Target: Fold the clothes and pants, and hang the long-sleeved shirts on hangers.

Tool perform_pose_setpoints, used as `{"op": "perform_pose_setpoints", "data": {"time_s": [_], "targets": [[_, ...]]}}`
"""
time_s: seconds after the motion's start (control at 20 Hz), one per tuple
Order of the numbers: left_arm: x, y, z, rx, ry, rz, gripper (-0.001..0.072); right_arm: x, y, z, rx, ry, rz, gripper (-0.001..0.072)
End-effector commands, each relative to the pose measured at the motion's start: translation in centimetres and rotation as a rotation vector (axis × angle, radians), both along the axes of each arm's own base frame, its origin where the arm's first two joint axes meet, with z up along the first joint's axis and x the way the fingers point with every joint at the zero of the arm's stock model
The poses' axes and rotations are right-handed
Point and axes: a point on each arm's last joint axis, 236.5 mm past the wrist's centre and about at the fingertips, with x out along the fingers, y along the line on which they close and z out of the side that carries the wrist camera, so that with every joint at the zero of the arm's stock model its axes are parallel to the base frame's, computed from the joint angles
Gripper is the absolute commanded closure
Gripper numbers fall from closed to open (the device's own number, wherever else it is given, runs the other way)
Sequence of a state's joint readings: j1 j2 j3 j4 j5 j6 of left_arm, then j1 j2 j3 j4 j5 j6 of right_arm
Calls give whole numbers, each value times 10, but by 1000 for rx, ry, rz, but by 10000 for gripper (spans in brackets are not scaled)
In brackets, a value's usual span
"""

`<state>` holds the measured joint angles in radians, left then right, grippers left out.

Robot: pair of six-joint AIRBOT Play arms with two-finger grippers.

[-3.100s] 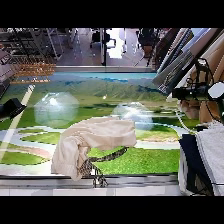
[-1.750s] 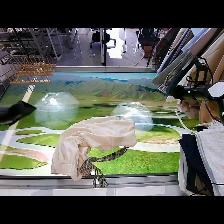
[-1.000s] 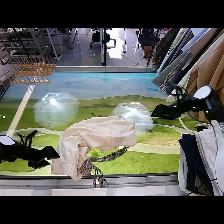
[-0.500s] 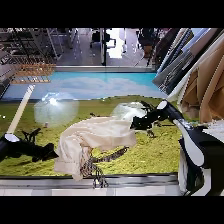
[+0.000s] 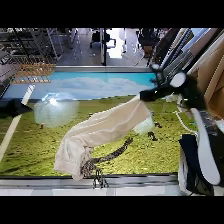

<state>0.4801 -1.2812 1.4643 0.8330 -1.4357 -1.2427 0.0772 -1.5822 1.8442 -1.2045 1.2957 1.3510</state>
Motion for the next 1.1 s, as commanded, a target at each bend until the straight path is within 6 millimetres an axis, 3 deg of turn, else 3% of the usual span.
{"op": "perform_pose_setpoints", "data": {"time_s": [0.0,0.05,0.1,0.3,0.4,0.45,0.5,0.65,0.9,0.95,1.05], "targets": [[-15,5,54,41,-57,-46,521,-32,-8,130,-62,-287,31,690],[-26,-3,37,47,19,-84,320,-41,-8,149,-59,-329,31,690],[-36,-12,13,40,111,-102,282,-48,-8,159,-57,-351,30,690],[-89,-78,-102,-12,439,-277,282,-57,-9,167,-59,-362,33,689],[-118,-91,-163,55,560,-333,262,-56,-9,166,-59,-359,33,689],[-130,-91,-190,104,608,-348,186,-56,-9,166,-60,-359,33,689],[-138,-92,-208,133,635,-367,163,-56,-9,166,-60,-359,33,689],[-145,-107,-234,144,681,-439,162,-53,-11,169,-64,-374,25,689],[-137,-118,-268,177,692,-452,167,-54,-11,168,-65,-373,24,689],[-132,-122,-271,182,674,-450,242,-54,-11,168,-66,-373,24,689],[-124,-132,-271,174,618,-474,679,-54,-12,168,-67,-373,24,689]]}}
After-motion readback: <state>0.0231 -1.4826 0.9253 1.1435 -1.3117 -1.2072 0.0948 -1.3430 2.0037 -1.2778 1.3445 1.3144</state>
